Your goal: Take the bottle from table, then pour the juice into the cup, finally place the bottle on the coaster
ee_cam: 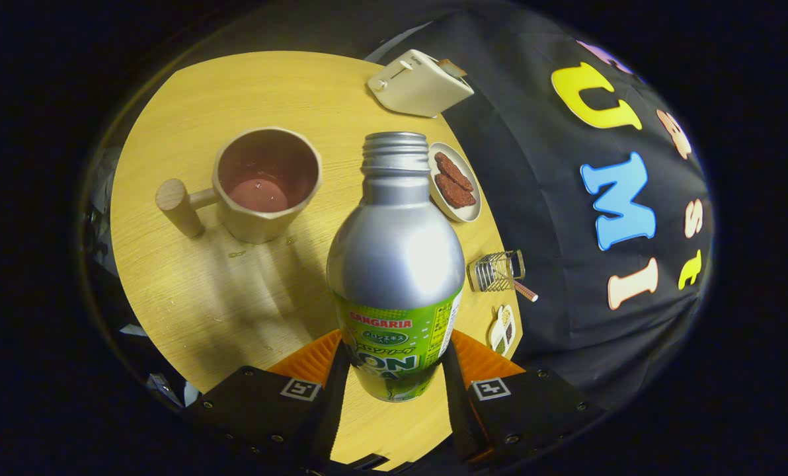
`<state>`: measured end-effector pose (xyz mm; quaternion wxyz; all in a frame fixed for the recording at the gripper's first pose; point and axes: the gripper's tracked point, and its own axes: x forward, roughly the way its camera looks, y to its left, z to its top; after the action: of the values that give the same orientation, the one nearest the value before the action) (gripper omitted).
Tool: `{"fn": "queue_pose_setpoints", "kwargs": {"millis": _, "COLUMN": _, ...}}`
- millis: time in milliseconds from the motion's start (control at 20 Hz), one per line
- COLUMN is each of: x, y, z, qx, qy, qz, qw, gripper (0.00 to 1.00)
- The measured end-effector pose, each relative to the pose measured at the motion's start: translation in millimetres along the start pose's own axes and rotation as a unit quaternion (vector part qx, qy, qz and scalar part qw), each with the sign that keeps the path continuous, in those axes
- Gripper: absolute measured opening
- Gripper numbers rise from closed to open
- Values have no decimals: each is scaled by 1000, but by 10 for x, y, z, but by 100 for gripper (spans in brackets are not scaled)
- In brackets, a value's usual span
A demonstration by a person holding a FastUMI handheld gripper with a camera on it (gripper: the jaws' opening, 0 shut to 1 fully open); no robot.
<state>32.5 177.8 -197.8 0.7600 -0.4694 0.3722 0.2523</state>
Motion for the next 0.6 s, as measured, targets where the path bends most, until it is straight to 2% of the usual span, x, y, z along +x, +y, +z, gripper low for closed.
{"fn": "queue_pose_setpoints", "kwargs": {"millis": 250, "x": 60, "y": -120, "z": -53, "qx": 109, "qy": -26, "qz": 13, "qw": 994, "gripper": 68}}
{"fn": "queue_pose_setpoints", "kwargs": {"millis": 600, "x": 174, "y": -258, "z": -93, "qx": 228, "qy": -59, "qz": 38, "qw": 971, "gripper": 68}}
